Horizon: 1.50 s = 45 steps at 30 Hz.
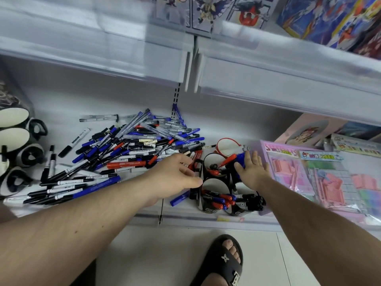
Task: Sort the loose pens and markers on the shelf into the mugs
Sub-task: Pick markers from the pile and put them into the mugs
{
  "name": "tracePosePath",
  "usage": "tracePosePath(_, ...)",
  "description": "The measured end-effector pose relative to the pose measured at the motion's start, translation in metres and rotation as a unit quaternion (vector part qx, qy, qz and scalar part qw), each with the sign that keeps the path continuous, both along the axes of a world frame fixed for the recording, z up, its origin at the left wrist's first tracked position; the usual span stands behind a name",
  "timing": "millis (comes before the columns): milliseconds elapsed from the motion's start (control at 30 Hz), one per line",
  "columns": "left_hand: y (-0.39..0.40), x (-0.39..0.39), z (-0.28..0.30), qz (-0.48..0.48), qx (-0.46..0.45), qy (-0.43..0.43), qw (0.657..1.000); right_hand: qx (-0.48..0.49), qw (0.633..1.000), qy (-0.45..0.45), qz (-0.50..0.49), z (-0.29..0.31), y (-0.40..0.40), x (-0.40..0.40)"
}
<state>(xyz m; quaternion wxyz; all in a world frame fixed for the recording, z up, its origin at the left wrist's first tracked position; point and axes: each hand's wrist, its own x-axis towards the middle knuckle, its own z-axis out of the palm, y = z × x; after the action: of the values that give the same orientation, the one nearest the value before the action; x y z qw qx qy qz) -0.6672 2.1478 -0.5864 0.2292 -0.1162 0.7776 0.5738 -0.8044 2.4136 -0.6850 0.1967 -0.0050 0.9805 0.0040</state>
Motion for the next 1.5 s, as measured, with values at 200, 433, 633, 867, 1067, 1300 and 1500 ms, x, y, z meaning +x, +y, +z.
tracePosePath(200,-0.016,0.008,0.009,0.011,0.010,0.006,1.000,-0.075,0.988,0.118,0.061,0.031,-0.040,0.017)
tracePosePath(433,-0.042,0.012,0.021,0.061,0.052,0.006,0.997,-0.231,0.970,0.039,0.062,0.040,-0.149,0.057)
tracePosePath(633,-0.057,0.016,0.021,0.069,0.057,0.006,0.996,-0.044,0.990,-0.108,0.084,-0.025,-0.187,0.060)
tracePosePath(867,-0.082,0.019,0.011,0.096,0.039,-0.010,0.995,0.285,0.918,-0.057,0.270,-0.063,-0.187,0.057)
tracePosePath(1067,-0.090,0.015,0.005,0.094,0.032,-0.024,0.995,0.266,0.913,0.014,0.308,-0.090,-0.203,0.045)
tracePosePath(1300,-0.099,0.013,-0.007,0.099,0.022,-0.040,0.994,0.178,0.945,-0.003,0.273,-0.090,-0.222,-0.001)
tracePosePath(1500,-0.108,0.016,-0.009,0.099,0.010,-0.054,0.994,0.147,0.922,0.018,0.358,-0.092,-0.219,0.016)
